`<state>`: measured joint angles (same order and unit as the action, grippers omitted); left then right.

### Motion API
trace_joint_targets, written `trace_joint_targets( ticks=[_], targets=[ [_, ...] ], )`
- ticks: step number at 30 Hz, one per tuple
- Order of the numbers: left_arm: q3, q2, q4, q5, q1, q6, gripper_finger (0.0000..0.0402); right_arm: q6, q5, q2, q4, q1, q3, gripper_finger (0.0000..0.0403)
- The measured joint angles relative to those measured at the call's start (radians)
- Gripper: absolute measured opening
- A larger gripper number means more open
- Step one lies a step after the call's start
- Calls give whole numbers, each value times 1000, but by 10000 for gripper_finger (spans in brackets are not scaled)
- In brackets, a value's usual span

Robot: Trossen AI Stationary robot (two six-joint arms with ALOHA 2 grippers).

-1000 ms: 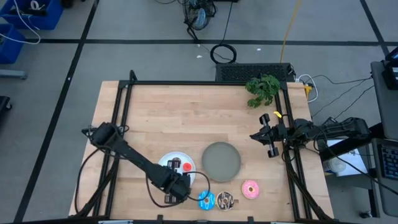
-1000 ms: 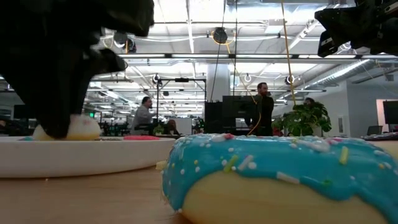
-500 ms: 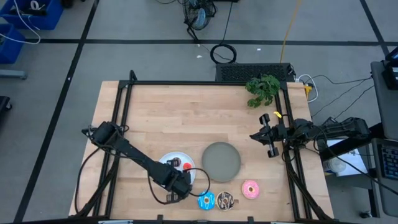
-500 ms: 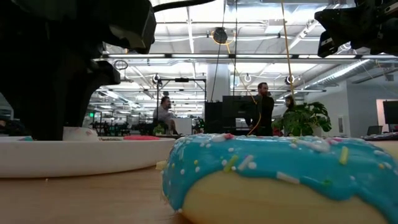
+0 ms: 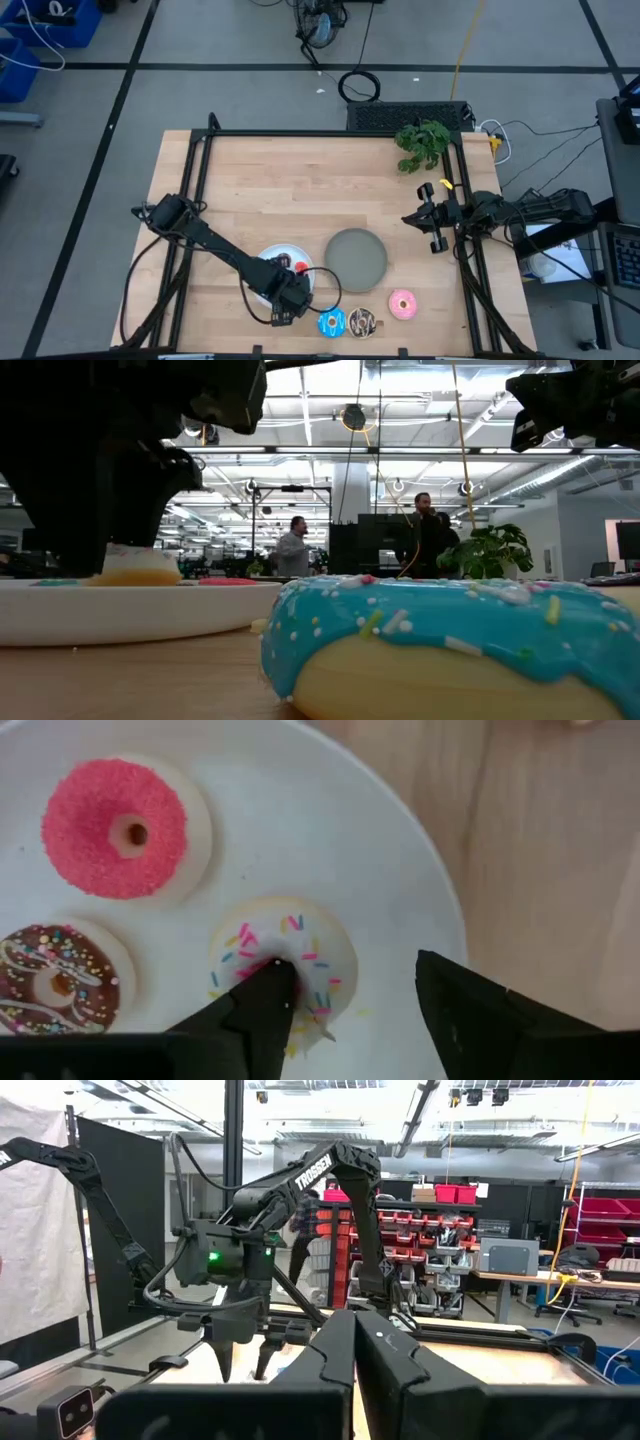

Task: Pick & Place donuts
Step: Put the small white donut on the white plate

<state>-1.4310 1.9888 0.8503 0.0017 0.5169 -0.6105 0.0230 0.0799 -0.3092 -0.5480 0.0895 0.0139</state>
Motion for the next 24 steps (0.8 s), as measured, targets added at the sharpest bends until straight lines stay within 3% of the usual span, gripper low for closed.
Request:
trace_joint_targets(
  ticks=[16, 20, 24],
  targets=[
    [-51, -1, 59, -34, -7, -32, 172, 0, 0, 0, 2, 0, 0, 0],
    [-51, -1, 51, -32, 0, -18, 137, 0, 0, 0, 2, 0, 0, 0],
    [-51, -1, 18, -29, 10, 33, 71, 0, 0, 0, 2, 0, 0, 0]
  ],
)
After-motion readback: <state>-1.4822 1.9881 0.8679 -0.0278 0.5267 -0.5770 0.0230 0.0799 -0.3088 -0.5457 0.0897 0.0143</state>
